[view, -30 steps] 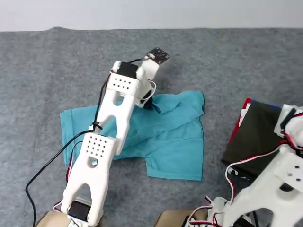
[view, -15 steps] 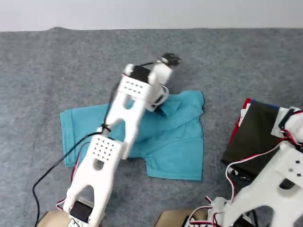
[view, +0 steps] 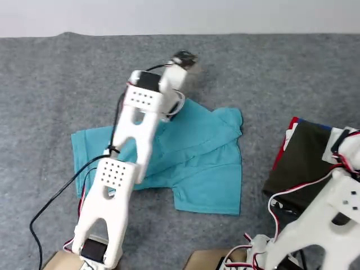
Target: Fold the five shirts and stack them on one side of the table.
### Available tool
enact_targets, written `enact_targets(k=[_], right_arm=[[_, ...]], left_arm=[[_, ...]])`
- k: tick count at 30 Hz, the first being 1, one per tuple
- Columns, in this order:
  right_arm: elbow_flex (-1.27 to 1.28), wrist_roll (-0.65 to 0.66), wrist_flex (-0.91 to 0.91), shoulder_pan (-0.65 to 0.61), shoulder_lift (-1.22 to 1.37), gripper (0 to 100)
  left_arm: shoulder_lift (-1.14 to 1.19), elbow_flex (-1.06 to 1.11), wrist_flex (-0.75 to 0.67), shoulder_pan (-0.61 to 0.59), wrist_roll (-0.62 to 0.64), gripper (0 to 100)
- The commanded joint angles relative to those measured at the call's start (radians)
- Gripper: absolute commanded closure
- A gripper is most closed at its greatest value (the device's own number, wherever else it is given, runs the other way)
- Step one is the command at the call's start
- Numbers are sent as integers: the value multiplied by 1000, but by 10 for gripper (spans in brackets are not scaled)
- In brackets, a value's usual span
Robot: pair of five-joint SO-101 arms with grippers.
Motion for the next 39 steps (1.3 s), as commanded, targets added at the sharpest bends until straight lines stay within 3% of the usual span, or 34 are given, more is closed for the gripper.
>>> enact_targets(k=[1, 8, 23, 39], right_arm=[[-6, -9, 38, -24, -19, 990], [-6, -8, 38, -108, -27, 990], [-6, -3, 39, -107, -28, 990], [-6, -3, 39, -107, -24, 990]], left_arm=[[-14, 1, 32, 5, 9, 902], [-21, 18, 32, 118, 11, 903], [37, 33, 32, 241, 66, 903], [-226, 415, 31, 465, 64, 964]])
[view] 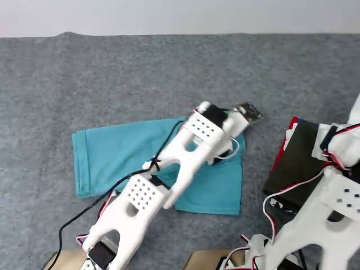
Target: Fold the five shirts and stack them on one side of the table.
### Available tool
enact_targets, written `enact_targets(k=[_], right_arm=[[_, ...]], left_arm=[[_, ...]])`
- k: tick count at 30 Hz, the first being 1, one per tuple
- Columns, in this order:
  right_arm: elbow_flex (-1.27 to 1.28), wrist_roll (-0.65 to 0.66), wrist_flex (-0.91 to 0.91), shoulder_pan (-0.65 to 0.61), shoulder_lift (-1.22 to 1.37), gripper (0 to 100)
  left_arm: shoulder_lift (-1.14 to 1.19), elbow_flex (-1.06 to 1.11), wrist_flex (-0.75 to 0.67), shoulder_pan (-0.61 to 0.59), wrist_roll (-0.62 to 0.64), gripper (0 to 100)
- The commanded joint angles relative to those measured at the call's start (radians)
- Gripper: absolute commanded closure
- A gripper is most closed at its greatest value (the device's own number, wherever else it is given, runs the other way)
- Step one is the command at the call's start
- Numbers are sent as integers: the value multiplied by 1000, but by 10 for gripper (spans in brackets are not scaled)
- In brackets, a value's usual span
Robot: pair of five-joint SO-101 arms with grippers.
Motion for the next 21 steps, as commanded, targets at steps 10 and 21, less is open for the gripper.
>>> enact_targets(k=[10, 21], right_arm=[[-6, -3, 39, -15, -19, 990], [-6, -2, 38, -13, -22, 990]], left_arm=[[-250, 88, 28, 35, 5, 964], [-273, 176, 29, 55, 5, 960]])
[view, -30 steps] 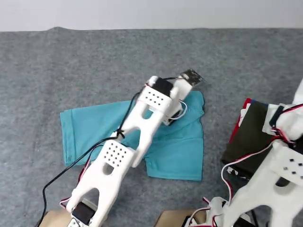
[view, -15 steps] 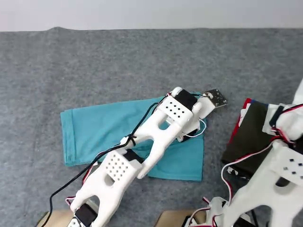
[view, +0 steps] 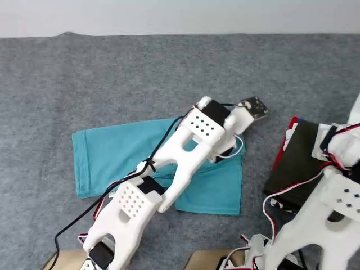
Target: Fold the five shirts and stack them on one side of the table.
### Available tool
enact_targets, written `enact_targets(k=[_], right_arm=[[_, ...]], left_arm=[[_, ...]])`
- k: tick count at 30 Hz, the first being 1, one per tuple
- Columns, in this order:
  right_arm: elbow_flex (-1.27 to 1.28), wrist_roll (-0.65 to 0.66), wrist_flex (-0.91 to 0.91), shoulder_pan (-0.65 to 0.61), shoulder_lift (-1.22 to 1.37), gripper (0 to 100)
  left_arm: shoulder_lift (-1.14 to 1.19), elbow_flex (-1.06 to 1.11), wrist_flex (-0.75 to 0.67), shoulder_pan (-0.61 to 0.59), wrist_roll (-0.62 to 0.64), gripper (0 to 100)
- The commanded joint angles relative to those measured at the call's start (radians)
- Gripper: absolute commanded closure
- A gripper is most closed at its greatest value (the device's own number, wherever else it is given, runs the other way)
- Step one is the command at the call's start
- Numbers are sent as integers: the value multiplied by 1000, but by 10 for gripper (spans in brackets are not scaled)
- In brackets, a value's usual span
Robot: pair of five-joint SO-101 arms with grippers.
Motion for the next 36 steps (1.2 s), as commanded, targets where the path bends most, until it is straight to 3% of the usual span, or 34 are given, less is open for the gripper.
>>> enact_targets(k=[1, 5, 17, 25, 32, 36], right_arm=[[-6, -2, 33, -10, -24, 990], [-6, -2, 25, 35, -27, 990], [-6, 54, 27, 90, -27, 990], [-6, 54, 28, 91, -27, 990], [-6, 54, 25, 91, -27, 990], [-6, 54, 25, 91, -27, 990]], left_arm=[[-87, 54, 29, 46, 5, 960], [-155, 127, 28, 48, 5, 959], [-180, 231, 26, -146, -37, 913], [-172, 381, 25, -130, -28, 913], [-173, 387, 25, -20, 14, 914], [-186, 371, 26, -20, 14, 914]])
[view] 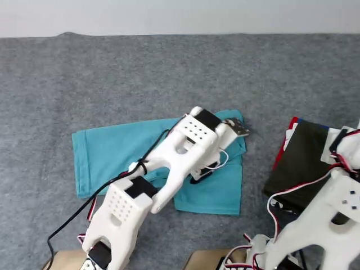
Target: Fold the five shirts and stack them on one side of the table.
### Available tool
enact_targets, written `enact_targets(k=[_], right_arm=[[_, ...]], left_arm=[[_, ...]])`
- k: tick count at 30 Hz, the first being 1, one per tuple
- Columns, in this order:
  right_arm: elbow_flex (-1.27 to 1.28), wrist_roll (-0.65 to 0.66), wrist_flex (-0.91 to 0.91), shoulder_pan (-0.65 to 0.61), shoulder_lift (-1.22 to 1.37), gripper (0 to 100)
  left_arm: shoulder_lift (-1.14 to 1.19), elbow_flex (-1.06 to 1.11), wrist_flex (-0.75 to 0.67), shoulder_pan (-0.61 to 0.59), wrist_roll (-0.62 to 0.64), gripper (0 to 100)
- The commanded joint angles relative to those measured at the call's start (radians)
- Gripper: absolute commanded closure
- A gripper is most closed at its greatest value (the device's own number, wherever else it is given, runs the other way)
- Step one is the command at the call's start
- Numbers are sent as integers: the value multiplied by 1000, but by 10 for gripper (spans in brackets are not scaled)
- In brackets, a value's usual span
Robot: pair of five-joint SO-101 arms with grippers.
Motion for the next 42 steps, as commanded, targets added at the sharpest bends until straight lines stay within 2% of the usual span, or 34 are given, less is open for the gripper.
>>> enact_targets(k=[1, 5, 10, 13, 19, 23, 38, 42], right_arm=[[-6, 11, 25, 15, -27, 990], [-6, 11, 25, 15, -27, 990], [-6, 11, 25, 15, -21, 990], [-6, 11, 25, 15, -19, 990], [-6, 11, 25, 13, -18, 990], [-6, 11, 25, 13, -18, 990], [-6, 11, 24, 13, -18, 990], [-6, 11, 24, 13, -18, 990]], left_arm=[[-58, -24, 26, -3, 8, 914], [-107, -74, 26, -80, -5, 914], [-84, -127, -5, -193, -84, 914], [-43, -124, -15, -212, -91, 914], [81, -119, 18, -135, -84, 915], [114, -104, 28, -63, -83, 977], [-149, 70, 28, 5, -87, 983], [-147, 104, 25, 3, -89, 923]])
